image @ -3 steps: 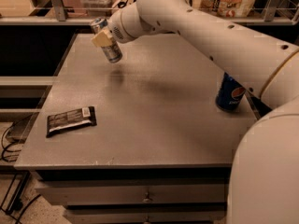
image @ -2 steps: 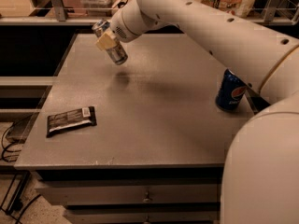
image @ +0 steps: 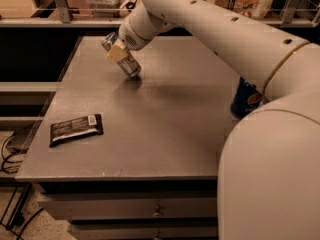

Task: Knock redbull can over

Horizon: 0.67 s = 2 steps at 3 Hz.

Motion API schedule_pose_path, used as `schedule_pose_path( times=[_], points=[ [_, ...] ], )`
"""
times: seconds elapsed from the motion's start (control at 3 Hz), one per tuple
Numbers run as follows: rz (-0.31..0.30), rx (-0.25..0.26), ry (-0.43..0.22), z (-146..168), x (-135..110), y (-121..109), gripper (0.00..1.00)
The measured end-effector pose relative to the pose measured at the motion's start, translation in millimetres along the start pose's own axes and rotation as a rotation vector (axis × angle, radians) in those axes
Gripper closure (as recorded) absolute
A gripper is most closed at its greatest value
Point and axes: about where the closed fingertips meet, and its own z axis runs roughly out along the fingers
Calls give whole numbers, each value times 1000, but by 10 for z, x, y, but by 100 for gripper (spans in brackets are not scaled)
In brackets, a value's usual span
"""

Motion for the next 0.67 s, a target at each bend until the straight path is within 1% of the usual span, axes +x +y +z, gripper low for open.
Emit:
schedule_pose_path(
  times=[0.33,0.67],
  points=[
    [-7,-39,35,109,56,50,35],
    [-6,-75,37,201,63,92,13]
  ],
)
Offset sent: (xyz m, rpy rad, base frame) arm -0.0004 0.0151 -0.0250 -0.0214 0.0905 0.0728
